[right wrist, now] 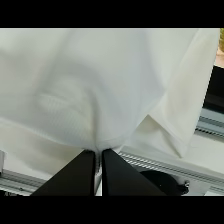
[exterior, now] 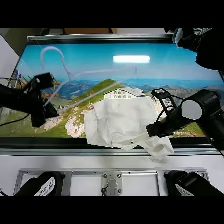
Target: Fold the clothes and pants, and hang the long-sleeved shirts on hangers.
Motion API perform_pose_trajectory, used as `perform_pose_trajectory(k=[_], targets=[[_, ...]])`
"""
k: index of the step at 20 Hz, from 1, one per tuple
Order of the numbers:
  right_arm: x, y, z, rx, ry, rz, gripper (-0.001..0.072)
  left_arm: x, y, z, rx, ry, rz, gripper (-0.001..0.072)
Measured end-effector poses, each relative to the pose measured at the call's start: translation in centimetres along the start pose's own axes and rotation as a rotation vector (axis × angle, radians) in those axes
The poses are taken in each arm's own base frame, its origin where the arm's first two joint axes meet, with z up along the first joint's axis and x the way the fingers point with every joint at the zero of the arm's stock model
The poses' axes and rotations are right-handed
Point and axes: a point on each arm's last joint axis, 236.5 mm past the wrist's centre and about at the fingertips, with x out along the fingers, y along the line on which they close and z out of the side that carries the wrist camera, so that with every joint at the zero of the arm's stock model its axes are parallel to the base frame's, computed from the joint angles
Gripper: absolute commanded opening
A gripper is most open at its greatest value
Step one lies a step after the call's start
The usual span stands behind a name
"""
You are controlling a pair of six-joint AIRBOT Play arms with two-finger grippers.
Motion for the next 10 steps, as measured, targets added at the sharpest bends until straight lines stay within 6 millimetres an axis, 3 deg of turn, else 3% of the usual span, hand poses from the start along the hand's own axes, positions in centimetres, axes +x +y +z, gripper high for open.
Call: perform_pose_trajectory(k=[5, 10], targets=[[0.0, 0.0, 0.0, 0.0, 0.0, 0.0, 0.0032, 3.5, -5.3, -2.9, 0.027, 0.024, -0.179, 0.0019], [0.0, 0.0, 0.0, 0.0, 0.0, 0.0, 0.0032, 5.7, -9.5, -4.4, 0.055, 0.027, -0.262, 0.0019]])
